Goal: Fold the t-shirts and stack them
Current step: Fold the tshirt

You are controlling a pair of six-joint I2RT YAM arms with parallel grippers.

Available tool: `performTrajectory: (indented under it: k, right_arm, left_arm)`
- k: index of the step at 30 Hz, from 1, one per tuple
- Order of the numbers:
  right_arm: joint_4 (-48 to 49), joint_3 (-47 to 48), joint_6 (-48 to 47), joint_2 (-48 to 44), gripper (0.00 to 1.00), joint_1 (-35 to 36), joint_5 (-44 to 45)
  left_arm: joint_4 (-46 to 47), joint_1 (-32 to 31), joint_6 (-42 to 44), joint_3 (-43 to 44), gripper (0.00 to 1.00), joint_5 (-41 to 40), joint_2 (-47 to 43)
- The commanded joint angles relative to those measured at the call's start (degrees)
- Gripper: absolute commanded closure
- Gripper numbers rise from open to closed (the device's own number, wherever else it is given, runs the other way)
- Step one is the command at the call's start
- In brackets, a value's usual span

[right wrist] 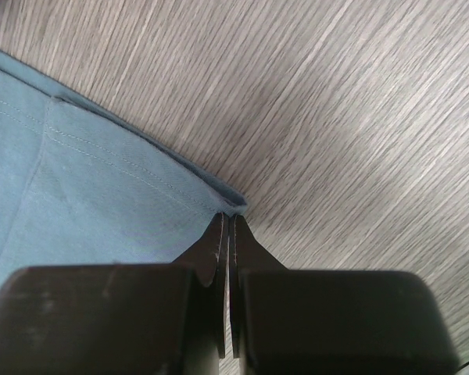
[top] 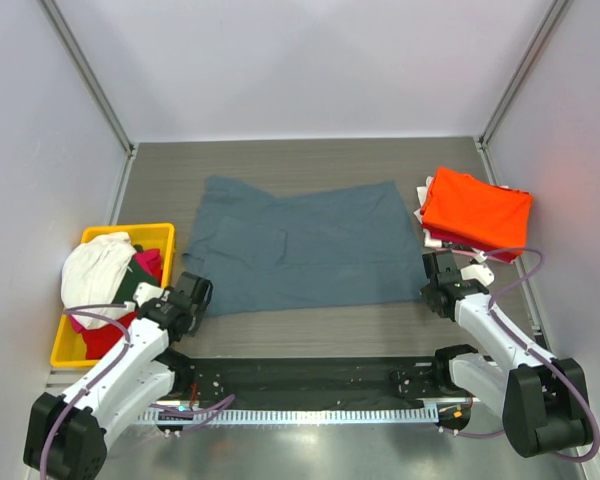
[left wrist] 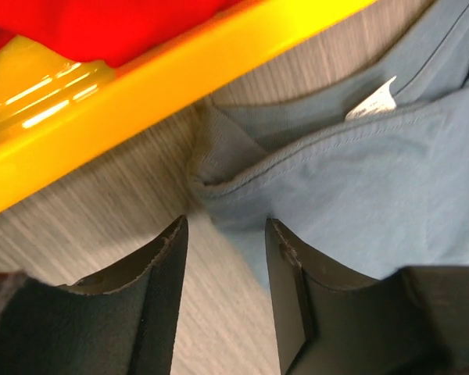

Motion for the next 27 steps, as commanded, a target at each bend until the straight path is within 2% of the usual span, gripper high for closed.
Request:
performTrajectory:
  k: [1, 6, 8, 11, 12, 18, 22, 27]
  right_arm:
    - [0.6, -0.1, 0.7, -1.0, 0.99, -0.2, 0.9]
    - [0.7, -0.1, 0.8, -1.6, 0.99, -0.2, 0.1]
    - [0.6, -0.2, 0.9, -1.9, 0.99, -0.2, 0.0]
    - [0.7, -0.4, 0.9, -2.3, 0.99, -0.2, -0.3]
    - [0.5, -0.4, 0.9, -2.4, 0.99, -0.2, -0.3]
    - [-0.8, 1.7, 0.9, -2.8, 0.99, -0.2, -0.7]
    - [-4.7, 7.5, 0.8, -4.0, 0.99, -0.2, -0.3]
    - [-11.3, 10.6, 2.3, -7.6, 0.99, -0.2, 3.3]
  left_arm:
    - [3.6, -0.1, -3.3, -1.5, 0.56, -4.9, 0.8]
    - [5.1, -0.1, -5.9, -1.7, 0.69, -6.8, 3.4]
    - [5.3, -0.1, -6.6, -1.7, 0.72, -8.0, 4.2]
    - [5.4, 0.0, -7.5, -1.5, 0.85, -9.1, 5.2]
    - [5.1, 0.0, -7.4, -1.3, 0.99, -9.6, 5.3]
    - [2.0, -0.1, -6.0, 2.3, 0.99, -9.3, 1.9]
    - [-6.0, 0.0, -5.9, 9.0, 0.99, -11.2, -0.9]
    - [-13.8, -0.1, -6.5, 10.5, 1.0, -9.9, -4.7]
